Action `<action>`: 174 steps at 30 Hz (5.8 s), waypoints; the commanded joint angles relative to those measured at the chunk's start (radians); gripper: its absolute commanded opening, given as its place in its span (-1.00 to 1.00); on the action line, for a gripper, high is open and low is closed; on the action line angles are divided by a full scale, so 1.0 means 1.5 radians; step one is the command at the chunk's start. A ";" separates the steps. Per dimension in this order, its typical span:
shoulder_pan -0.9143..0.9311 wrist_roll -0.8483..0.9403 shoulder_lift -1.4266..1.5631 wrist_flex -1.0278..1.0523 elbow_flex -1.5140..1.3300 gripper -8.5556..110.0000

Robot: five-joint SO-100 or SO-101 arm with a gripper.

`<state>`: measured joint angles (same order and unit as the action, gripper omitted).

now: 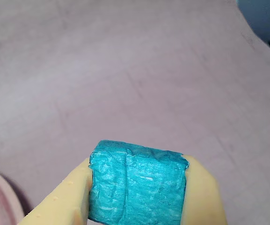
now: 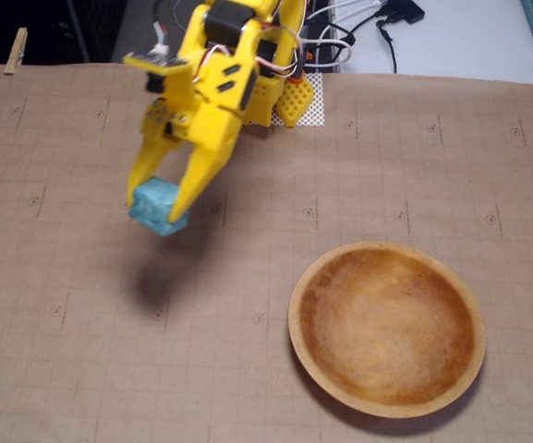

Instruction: Grasp a blue block and put it in the bowl.

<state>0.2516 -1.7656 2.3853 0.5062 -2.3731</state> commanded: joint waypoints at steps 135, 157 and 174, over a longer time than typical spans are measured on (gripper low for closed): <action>-0.436 0.005 -0.614 -0.381 0.232 -0.14; -0.460 0.003 -0.081 0.008 0.128 -0.21; -0.273 0.052 0.073 0.130 0.015 -0.60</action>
<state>-0.2178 -1.7242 2.4375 0.7010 -2.3501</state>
